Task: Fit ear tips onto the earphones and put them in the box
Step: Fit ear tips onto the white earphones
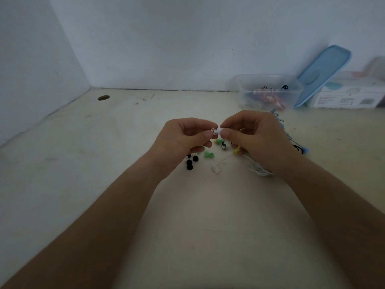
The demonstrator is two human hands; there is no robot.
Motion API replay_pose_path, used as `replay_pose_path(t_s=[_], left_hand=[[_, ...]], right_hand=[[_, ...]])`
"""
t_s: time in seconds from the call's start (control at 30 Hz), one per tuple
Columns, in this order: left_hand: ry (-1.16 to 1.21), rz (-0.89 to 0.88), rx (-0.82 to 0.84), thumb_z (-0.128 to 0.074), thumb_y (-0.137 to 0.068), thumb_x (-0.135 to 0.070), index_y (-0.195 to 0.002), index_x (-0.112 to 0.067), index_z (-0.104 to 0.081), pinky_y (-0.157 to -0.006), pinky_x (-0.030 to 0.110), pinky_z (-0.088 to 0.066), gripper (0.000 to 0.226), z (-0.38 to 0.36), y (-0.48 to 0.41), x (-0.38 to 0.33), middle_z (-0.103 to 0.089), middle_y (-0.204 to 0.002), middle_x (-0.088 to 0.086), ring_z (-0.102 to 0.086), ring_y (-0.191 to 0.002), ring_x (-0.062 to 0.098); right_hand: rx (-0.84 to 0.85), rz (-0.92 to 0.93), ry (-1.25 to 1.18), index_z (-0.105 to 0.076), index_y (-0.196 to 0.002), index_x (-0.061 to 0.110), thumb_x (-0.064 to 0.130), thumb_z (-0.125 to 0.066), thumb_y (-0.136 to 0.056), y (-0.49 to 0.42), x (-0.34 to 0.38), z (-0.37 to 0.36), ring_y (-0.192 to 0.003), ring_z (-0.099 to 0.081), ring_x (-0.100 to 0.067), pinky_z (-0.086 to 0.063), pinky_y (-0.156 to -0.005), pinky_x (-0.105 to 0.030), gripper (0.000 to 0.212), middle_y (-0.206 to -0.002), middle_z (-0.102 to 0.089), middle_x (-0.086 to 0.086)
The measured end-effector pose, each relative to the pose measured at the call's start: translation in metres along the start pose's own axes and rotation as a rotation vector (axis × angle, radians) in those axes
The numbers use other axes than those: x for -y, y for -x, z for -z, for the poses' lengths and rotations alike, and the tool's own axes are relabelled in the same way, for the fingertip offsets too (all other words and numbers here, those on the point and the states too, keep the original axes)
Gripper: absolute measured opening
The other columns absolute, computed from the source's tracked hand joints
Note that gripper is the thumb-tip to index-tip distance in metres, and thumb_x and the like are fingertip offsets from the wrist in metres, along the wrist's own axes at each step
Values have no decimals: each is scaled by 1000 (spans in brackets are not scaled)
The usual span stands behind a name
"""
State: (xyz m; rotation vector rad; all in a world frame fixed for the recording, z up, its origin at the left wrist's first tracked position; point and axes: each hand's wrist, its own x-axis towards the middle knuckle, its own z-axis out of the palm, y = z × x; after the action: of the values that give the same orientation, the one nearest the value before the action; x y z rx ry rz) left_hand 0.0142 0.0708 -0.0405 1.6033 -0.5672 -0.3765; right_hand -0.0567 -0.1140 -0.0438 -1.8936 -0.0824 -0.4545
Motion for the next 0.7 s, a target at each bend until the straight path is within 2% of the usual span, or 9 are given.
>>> replay_pose_path(t_s=[0.27,0.43,0.7], left_hand=[[-48,-32,-17,-71,-87,-8,-99,-13,-75,-64,21,-52,14,-1,1,-2,-76,-92,13,-69,-74,14],[-53,-39,14,-67,-89,-5,-102,-12,-74,-69,23,-56,16,0,3,-4,-77,-93,9,-73,-79,16],[-38,-60,12,-67,-89,-2,-99,-12,-74,-68,20,-56,16,0,5,-7,-77,-88,6,-75,-79,16]], right_hand=[[-20,-8,11,-74,-90,17,19,-77,-85,0,0,0,-56,-62,-12,-54,-52,-32,6,-70,-70,1],[-34,-12,18,-74,-90,16,18,-77,-84,1,4,0,-57,-62,-9,-53,-52,-26,7,-70,-71,1],[11,-30,-18,-75,-95,13,14,-75,-86,2,7,4,-60,-61,-14,-55,-55,-27,9,-74,-73,-4]])
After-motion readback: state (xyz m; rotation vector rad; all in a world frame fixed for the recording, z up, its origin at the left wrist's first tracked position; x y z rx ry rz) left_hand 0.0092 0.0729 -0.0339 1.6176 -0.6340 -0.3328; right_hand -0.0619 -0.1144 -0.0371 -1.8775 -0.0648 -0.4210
